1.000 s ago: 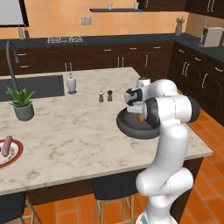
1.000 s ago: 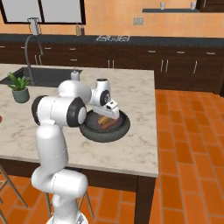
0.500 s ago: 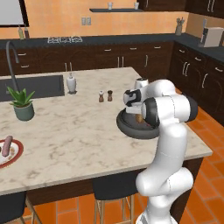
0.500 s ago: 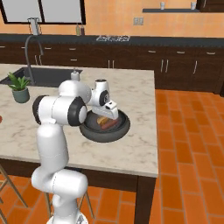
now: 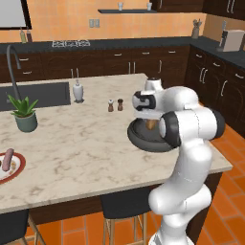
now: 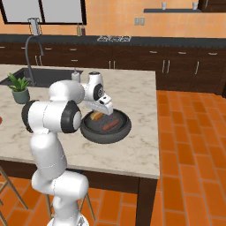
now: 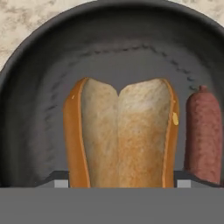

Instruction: Place one bun and one sausage from the bowl on each plate.

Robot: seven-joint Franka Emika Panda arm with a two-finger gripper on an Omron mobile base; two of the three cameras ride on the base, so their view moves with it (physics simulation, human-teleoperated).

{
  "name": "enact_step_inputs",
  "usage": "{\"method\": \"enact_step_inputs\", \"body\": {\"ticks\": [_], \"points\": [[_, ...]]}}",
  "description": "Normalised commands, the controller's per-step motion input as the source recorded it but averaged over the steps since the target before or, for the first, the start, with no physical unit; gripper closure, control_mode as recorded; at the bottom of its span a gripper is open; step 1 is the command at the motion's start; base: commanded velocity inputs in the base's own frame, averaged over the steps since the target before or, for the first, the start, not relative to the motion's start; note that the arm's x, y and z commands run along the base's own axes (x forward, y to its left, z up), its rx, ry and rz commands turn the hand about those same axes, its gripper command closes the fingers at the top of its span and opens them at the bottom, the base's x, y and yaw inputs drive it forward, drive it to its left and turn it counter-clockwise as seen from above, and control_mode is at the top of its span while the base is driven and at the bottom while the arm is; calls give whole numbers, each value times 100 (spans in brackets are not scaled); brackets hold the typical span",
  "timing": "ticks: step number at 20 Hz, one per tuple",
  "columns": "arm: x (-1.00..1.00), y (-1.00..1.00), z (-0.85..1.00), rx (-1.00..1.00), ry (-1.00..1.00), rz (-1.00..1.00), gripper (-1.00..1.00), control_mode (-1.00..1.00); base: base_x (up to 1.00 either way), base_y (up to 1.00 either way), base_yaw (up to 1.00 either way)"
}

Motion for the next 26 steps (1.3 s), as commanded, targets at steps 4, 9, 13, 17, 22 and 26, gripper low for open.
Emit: {"method": "enact_step_inputs", "body": {"ticks": [4,9,13,17,22,26], "points": [[-100,12,98,9,0,3,100,-100,0,0,0],[-100,-2,72,12,0,7,100,-100,0,0,0],[-100,17,6,-7,-1,7,100,-100,0,0,0],[-100,25,-27,-17,-5,1,100,-100,0,0,0],[-8,0,-3,0,0,0,100,-100,0,0,0],[-5,7,-3,0,0,0,100,100,-62,72,0]]}}
